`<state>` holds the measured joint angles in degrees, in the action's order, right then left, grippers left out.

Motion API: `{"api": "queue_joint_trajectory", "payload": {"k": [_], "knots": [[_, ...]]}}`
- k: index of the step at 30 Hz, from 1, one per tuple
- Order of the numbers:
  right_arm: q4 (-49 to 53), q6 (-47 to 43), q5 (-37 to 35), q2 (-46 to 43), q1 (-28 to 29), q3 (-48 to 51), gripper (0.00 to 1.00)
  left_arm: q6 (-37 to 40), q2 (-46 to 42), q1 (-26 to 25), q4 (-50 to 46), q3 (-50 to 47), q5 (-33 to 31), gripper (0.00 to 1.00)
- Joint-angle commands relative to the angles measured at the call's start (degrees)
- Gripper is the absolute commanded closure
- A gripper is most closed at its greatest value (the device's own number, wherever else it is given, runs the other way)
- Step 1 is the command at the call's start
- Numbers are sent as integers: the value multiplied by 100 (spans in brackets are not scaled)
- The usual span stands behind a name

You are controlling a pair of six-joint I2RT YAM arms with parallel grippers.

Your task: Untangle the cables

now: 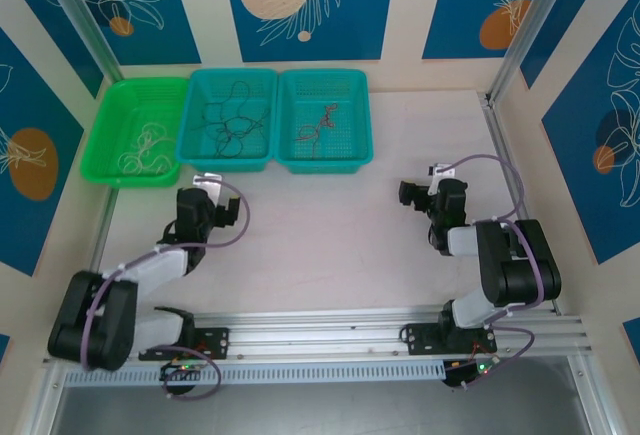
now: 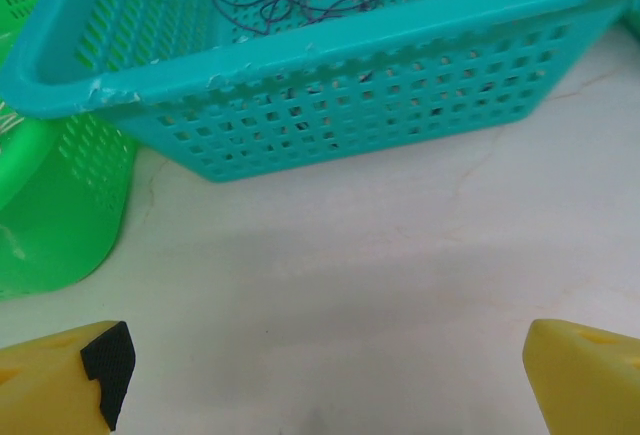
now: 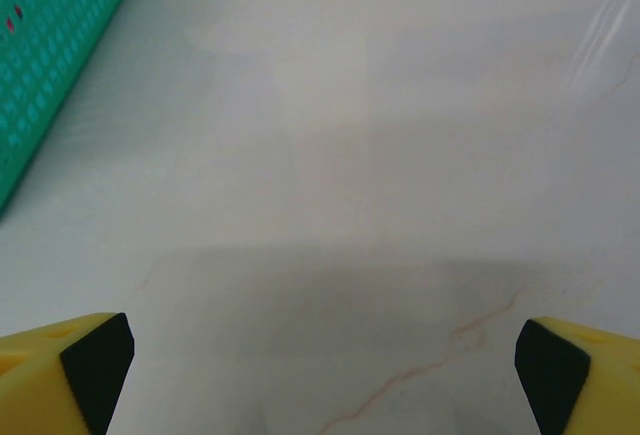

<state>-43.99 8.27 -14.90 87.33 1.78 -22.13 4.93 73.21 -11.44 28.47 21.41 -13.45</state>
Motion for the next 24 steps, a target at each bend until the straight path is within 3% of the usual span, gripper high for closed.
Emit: {"api": "queue_joint_trajectory", "payload": {"k": [1,4,6,7,13,24], "knots": [[-514,-92,51,7,0,-45,1,9,794,363,1694,20,476,0],[-491,-97,66,1,-3,-50,1,-247,1609,760,2471,-13,1057,0],[-454,-89,79,-9,-11,-54,1,-273,1405,810,2216,-86,1151,0],[-446,-89,72,-10,-2,-54,1,-281,1547,811,2753,-237,1116,0],[-443,-89,75,-7,-2,-63,1,-438,1476,776,2239,-16,584,0],[-454,-107,101,-14,-3,-53,1,-317,1486,765,2119,51,849,0]]}}
